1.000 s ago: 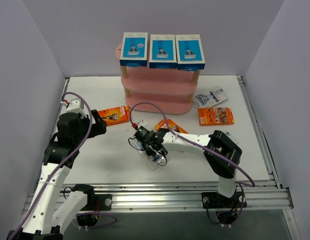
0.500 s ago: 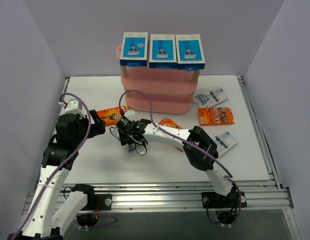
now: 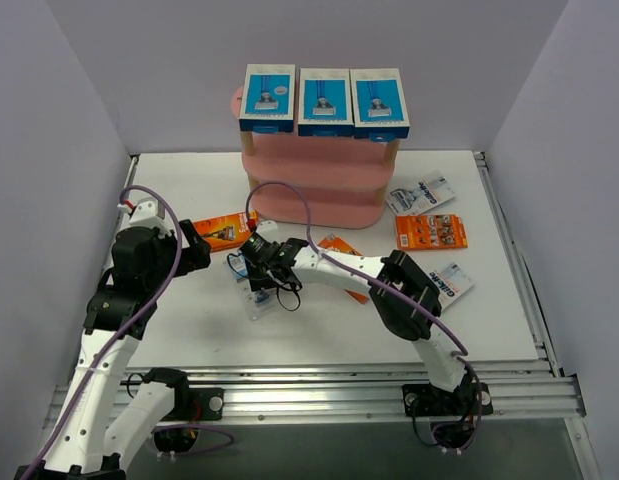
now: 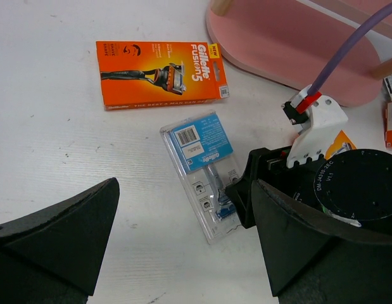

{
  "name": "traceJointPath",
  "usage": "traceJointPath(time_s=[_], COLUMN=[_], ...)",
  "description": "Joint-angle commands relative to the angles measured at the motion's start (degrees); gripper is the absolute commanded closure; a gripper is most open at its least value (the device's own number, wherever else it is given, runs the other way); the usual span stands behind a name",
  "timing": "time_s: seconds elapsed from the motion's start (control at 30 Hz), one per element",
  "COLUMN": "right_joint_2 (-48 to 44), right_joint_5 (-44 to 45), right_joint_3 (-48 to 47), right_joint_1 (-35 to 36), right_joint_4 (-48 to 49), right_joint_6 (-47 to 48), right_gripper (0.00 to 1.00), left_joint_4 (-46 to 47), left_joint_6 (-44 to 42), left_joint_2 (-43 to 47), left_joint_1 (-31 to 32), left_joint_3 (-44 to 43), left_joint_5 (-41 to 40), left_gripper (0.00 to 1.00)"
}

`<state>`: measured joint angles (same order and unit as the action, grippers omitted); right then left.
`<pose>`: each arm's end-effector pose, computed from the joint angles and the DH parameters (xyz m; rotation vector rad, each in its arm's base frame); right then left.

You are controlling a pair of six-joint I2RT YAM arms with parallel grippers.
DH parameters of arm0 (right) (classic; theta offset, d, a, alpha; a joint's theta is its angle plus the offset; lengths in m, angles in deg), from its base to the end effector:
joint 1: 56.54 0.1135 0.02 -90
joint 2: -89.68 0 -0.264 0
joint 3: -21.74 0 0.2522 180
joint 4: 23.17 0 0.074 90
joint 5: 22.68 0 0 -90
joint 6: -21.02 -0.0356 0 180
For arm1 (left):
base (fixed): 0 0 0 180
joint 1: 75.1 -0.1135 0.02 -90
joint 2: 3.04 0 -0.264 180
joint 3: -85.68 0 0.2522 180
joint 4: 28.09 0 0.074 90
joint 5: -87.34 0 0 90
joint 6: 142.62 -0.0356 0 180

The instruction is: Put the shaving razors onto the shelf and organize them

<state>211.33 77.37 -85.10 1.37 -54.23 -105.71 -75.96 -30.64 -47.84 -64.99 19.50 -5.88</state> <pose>0.2594 0.4019 0.1955 -0.3621 2.4089 0.5803 0.1633 -0.0271 0.3426 -0.2468 2.0301 -0.2946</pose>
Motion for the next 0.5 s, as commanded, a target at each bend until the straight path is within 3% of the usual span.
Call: traceJointPath(time_s=[0.0,0.47], right_joint_2=[-2.21,1.4], right_joint_5=[0.68,-0.29], right_joint_3=[-1.93,-2.11], right_joint_1=[0.97,3.79], right_joint_4=[-0.8,-1.77], right_joint_6=[3.41,5.35], right_gripper=[0.49,0.49], left_joint_4=[0.36,0.45], left_joint_6=[0.0,0.08], left_joint_2=[1.03,0.76], left_joint_1=[0.17,0.17], left_joint_3=[-1.37,-1.37], left_joint_5=[-1.08,-0.47], left_gripper=[0.06,0.06])
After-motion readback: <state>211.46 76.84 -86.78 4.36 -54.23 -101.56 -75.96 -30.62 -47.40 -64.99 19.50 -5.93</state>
